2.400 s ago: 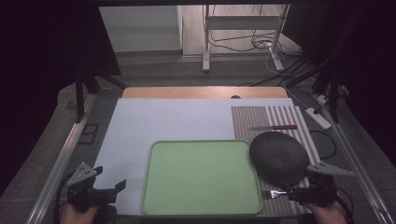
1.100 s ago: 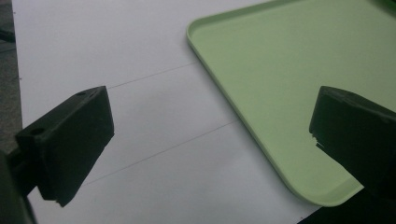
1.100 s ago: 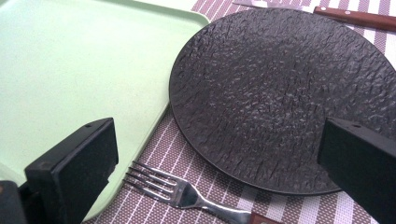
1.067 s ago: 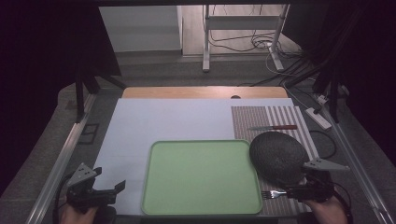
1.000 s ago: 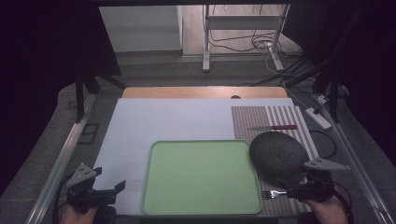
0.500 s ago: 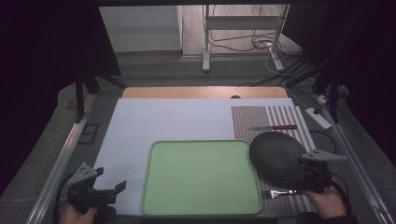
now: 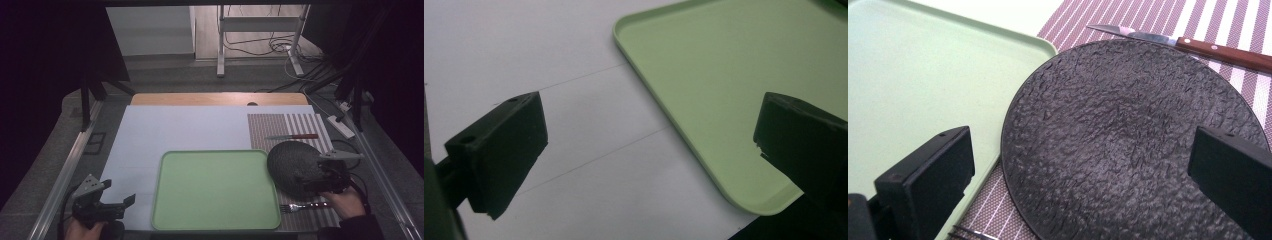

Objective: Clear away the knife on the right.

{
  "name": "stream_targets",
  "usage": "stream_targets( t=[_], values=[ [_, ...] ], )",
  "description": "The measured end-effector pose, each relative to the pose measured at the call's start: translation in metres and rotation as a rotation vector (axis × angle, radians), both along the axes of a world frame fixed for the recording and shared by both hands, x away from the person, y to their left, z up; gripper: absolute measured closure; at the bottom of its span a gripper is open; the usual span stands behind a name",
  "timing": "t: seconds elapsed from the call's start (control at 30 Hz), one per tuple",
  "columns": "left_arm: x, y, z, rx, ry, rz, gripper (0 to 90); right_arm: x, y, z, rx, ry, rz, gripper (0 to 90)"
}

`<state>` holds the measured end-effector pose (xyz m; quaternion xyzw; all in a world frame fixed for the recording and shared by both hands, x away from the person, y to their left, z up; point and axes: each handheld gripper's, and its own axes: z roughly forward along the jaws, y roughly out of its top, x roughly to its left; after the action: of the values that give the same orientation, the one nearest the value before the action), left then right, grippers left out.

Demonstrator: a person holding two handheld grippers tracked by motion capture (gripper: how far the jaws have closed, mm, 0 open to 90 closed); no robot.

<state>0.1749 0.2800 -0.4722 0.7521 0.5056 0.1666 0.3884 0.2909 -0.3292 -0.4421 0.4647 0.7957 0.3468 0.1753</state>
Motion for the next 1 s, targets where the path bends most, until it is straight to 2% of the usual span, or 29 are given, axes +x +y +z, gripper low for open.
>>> stream_targets(
  t=[0.27, 0.63, 1.0],
  values=[
    [0.001, -0.002, 0.0, 0.018, 0.002, -0.009, 1.5, 0.016, 0.001, -0.002, -0.004, 0.01, -0.009, 0.0],
    [0.001, -0.002, 0.0, 0.018, 0.005, -0.006, 1.2, 0.039, -0.002, -0.003, 0.001, 0.019, -0.042, 0.0],
    [0.002, -0.003, 0.0, 0.022, 0.005, -0.001, 1.2, 0.072, -0.001, -0.007, -0.036, 0.032, -0.062, 0.0]
  ],
)
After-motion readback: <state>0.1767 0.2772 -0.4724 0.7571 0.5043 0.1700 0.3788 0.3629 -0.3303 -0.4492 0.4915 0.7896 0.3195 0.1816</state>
